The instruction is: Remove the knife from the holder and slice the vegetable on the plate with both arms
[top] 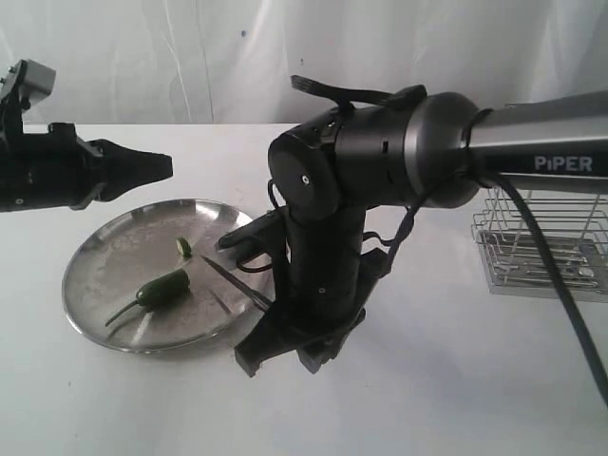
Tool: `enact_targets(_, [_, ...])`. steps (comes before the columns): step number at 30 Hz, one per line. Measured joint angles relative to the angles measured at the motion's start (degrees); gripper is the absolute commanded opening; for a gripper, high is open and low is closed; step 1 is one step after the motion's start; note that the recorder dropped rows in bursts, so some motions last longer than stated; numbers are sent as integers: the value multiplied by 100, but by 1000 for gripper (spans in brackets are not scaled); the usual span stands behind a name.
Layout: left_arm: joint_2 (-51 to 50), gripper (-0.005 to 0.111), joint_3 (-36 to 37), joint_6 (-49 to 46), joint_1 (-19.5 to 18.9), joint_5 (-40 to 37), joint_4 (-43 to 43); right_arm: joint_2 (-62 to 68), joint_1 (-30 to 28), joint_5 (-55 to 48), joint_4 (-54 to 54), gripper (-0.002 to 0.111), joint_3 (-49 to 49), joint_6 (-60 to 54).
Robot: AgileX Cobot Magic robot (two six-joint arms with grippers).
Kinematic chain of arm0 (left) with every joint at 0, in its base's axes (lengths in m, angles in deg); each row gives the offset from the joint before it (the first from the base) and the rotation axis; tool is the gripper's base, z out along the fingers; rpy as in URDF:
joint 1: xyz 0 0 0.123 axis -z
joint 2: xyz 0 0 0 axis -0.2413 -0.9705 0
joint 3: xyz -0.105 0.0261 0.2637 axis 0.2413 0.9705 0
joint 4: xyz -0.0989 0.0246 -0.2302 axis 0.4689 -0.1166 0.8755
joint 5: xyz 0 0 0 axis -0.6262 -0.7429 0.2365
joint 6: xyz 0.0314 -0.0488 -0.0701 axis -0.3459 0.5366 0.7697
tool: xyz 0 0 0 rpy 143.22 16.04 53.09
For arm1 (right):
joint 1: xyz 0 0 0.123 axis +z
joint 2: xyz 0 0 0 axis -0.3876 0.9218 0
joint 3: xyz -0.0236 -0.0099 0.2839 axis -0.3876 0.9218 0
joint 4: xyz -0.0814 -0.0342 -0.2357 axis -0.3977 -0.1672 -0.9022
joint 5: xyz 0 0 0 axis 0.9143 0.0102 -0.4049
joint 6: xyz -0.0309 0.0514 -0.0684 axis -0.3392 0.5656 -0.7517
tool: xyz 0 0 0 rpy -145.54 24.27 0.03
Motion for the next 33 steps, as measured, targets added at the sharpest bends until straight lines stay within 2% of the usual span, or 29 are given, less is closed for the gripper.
enact_targets(6, [-386, 0, -272, -138, 11, -62, 0, -10, 0, 87, 277, 0, 0, -154])
enact_targets(12, [-687, 0, -483, -89, 19, -432, 0, -10, 0, 613, 378, 0, 0, -223])
enact_targets(17, [-711, 0, -774, 93, 22, -645, -14, 12, 0, 929, 1192, 0, 0, -287])
enact_targets(20, [-666, 0, -870, 106, 22, -386, -453, 110, 0, 930, 1678, 0, 0, -458])
enact_targets(25, [-643, 0, -820, 201, 22, 286, -1372, 245, 0, 1012, 1690, 0, 0, -372])
enact_targets(33, [-698, 0, -617, 241, 22, 692, -1505, 245, 0, 1062, 1675, 0, 0, -329])
